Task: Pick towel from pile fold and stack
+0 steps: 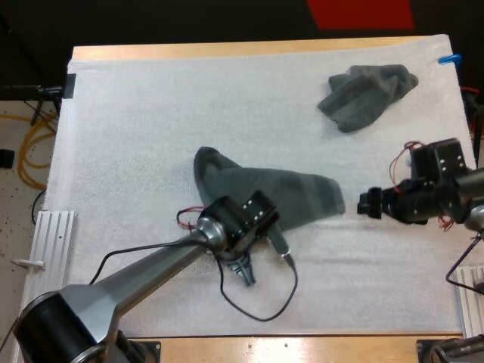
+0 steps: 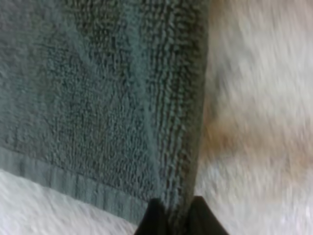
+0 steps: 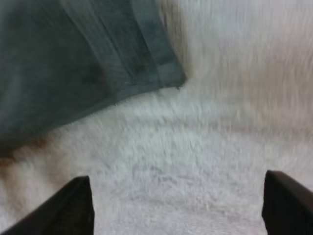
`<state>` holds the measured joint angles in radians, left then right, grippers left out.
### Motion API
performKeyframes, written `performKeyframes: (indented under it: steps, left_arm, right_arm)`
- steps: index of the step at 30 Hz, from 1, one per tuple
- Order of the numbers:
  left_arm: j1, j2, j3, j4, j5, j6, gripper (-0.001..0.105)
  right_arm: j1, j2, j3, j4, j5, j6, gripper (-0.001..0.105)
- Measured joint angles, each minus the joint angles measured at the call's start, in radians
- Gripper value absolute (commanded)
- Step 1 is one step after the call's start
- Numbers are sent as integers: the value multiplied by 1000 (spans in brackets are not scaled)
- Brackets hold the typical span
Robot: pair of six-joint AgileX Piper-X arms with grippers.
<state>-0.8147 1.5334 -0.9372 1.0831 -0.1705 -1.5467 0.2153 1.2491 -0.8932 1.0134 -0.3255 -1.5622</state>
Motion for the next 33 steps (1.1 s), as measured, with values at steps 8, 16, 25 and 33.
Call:
performKeyframes:
  steps: [8,16,25,33]
  left_arm:
    - [0,-56,144,7,0,-16,0]
    - [0,-139,201,-55,44,-39,0]
    - [0,-141,201,-103,73,-72,0]
    - [0,-141,201,-109,79,-84,0]
  right_arm:
    - [0,7,158,-217,-176,22,69]
    - [4,126,189,-342,-264,17,69]
    - [156,246,189,-395,-224,-61,69]
    - [175,299,189,-472,-208,-1,51]
